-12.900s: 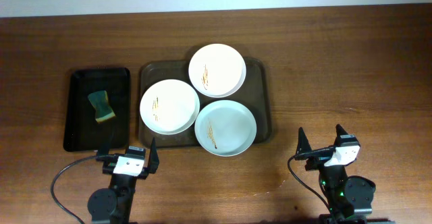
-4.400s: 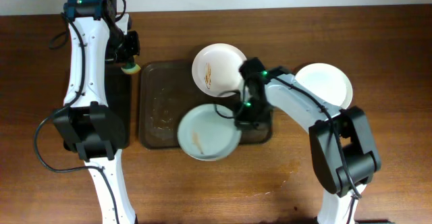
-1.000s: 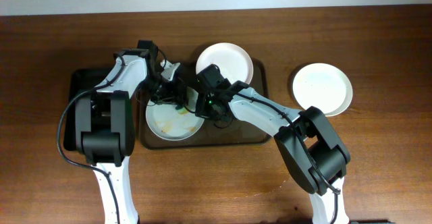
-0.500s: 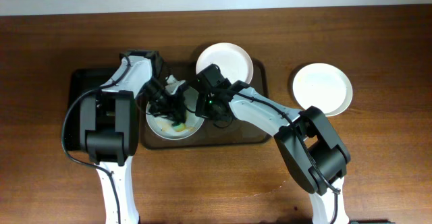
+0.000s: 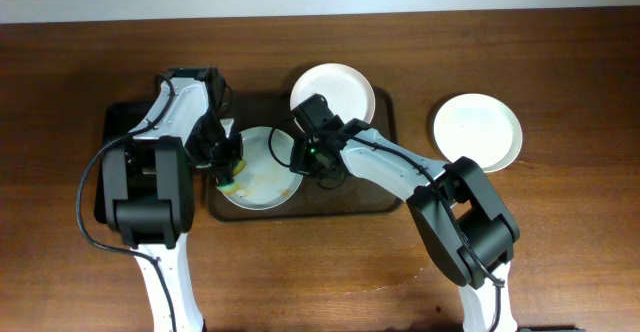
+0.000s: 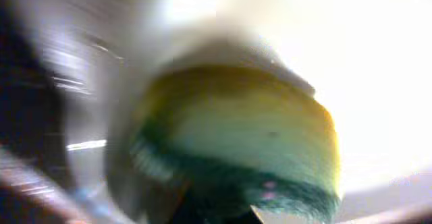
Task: Clean dirty plates on tray and stack at the side
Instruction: 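Lift the pale blue plate with the right gripper and stack it on the first plate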
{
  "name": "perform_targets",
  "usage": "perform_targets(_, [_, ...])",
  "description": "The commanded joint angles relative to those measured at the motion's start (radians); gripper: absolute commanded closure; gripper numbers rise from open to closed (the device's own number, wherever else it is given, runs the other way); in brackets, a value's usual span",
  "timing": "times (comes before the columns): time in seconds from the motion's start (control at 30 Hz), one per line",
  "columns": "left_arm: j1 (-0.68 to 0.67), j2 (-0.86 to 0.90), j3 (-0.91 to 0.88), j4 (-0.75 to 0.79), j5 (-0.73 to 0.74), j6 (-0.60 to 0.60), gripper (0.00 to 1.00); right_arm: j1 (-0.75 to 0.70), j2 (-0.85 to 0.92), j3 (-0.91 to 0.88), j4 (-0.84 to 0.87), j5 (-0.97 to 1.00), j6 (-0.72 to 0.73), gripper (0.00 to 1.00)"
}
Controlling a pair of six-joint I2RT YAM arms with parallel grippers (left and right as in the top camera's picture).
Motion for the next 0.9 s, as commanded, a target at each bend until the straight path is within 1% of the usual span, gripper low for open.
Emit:
perform_targets(0.0, [0.017, 0.07, -0.019, -0.023, 0.445, 0.328, 0.99, -0.011, 0.021, 0.004, -0.003, -0.028, -0.022, 0.96])
perform_targets(0.03, [0.028, 0.07, 0.0, -0.03, 0.507, 0.345, 0.99, -0.011, 0.021, 0.004, -0.003, -0.046, -0.03, 0.96])
perform_targets(0.07, [0.059, 0.07, 0.053, -0.045, 0.624, 0.384, 0.99, -0.013, 0.021, 0.004, -0.003, -0.068, -0.038, 0.96])
perform_targets(0.1, [0.08, 0.07, 0.087, -0.057, 0.695, 0.409, 0.99, -0.015, 0.021, 0.004, -0.002, -0.079, -0.042, 0.96])
perform_targets(0.13, [0.121, 0.07, 0.149, -0.062, 0.807, 0.413, 0.99, -0.021, 0.02, 0.004, -0.002, -0.095, -0.05, 0.96])
perform_targets(0.2, [0.198, 0.07, 0.235, -0.042, 0.944, 0.412, 0.99, -0.043, 0.01, 0.015, -0.003, -0.168, -0.108, 0.96])
perform_targets(0.27, [0.249, 0.07, 0.277, -0.039, 0.962, 0.412, 0.99, -0.051, -0.04, 0.02, -0.007, -0.186, -0.171, 0.96])
perform_targets(0.33, [0.282, 0.07, 0.29, -0.039, 0.962, 0.412, 0.99, -0.051, -0.123, 0.02, -0.048, -0.138, -0.22, 0.96])
perform_targets(0.43, [0.307, 0.07, 0.29, -0.04, 0.912, 0.412, 0.99, -0.048, -0.323, 0.02, -0.215, 0.076, -0.301, 0.96])
perform_targets(0.5, [0.307, 0.07, 0.29, -0.029, 0.87, 0.401, 0.99, -0.048, -0.42, 0.02, -0.302, 0.257, -0.319, 0.96])
perform_targets(0.53, [0.306, 0.07, 0.29, -0.007, 0.805, 0.325, 0.99, -0.048, -0.484, 0.02, -0.361, 0.433, -0.319, 0.96])
perform_targets(0.57, [0.301, 0.07, 0.29, 0.014, 0.753, 0.272, 0.99, -0.048, -0.52, 0.02, -0.395, 0.56, -0.323, 0.96])
perform_targets(0.6, [0.293, 0.07, 0.29, 0.031, 0.719, 0.243, 0.99, -0.048, -0.537, 0.02, -0.415, 0.653, -0.326, 0.96])
perform_targets(0.7, [0.256, 0.07, 0.305, 0.046, 0.619, 0.179, 0.99, -0.033, -0.53, 0.02, -0.454, 0.822, -0.325, 0.96])
perform_targets(0.73, [0.241, 0.068, 0.322, 0.042, 0.564, 0.15, 0.99, -0.016, -0.523, 0.02, -0.461, 0.879, -0.326, 0.96])
perform_targets(0.77, [0.217, 0.068, 0.356, 0.029, 0.502, 0.135, 0.99, 0.021, -0.51, 0.02, -0.476, 0.994, -0.325, 0.96])
perform_targets(0.8, [0.185, 0.068, 0.417, 0.001, 0.414, 0.107, 0.99, 0.049, -0.502, 0.02, -0.489, 1.068, -0.326, 0.96])
perform_targets(0.87, [0.139, 0.068, 0.496, -0.033, 0.298, 0.078, 0.99, 0.101, -0.489, 0.019, -0.518, 1.17, -0.326, 0.96])
